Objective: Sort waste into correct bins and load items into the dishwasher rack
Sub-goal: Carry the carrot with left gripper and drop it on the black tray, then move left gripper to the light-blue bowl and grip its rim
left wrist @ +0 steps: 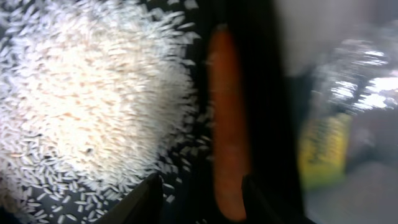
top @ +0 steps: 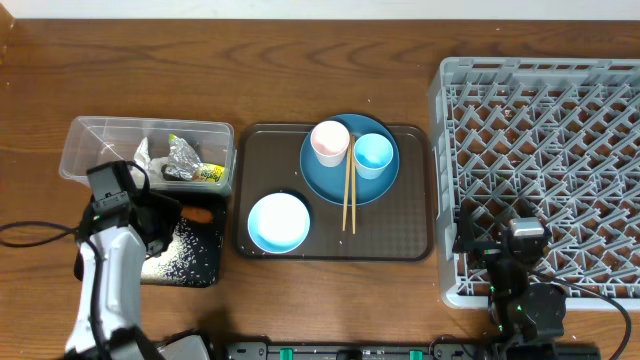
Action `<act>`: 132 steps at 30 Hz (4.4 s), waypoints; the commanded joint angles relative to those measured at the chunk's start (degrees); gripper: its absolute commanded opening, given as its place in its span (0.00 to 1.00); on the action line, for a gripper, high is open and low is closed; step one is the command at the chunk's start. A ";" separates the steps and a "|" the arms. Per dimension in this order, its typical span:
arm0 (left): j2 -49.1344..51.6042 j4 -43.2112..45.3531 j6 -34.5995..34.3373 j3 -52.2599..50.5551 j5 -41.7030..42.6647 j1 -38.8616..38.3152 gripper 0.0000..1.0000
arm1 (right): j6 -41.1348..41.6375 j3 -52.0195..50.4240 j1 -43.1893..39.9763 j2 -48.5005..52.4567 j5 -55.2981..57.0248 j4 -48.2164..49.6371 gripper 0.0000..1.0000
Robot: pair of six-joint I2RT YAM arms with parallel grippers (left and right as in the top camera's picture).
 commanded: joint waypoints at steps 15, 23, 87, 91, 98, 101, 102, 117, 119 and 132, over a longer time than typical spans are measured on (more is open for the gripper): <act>-21.66 -13.99 21.00 4.50 19.89 -10.84 0.44 | 0.37 -0.17 -0.46 -0.04 0.15 -0.09 0.99; -21.16 -19.71 20.55 4.48 7.82 -25.22 0.44 | 0.37 -0.17 -0.46 -0.04 0.15 -0.09 0.99; 7.85 -7.45 13.44 0.85 -4.15 -38.40 0.06 | 0.37 -0.17 -0.46 -0.04 0.15 -0.09 0.99; 6.60 -7.39 15.87 0.94 -2.19 -38.40 0.06 | 0.37 -0.17 -0.46 -0.04 0.15 -0.09 0.99; -0.24 -8.31 17.33 0.94 -2.23 -38.40 0.06 | 0.37 -0.17 -0.46 -0.04 0.15 -0.09 0.99; -4.07 -8.46 20.48 0.94 -2.23 -38.40 0.06 | 0.37 -0.17 -0.46 -0.04 0.15 -0.09 0.99; -4.76 -8.46 21.00 0.94 -2.23 -38.40 0.06 | 0.37 -0.17 -0.46 -0.04 0.15 -0.09 0.99; -6.93 -6.12 21.38 0.92 -2.21 -38.40 0.06 | 0.37 -0.17 -0.46 -0.04 0.15 -0.09 0.99; -6.93 -6.12 21.38 0.92 -2.23 -38.40 0.06 | 0.37 -0.17 -0.46 -0.04 0.15 -0.09 0.99; -9.75 -5.73 21.38 0.92 1.84 -38.40 0.06 | 1.95 -0.17 -0.46 -0.04 -2.60 -0.13 0.99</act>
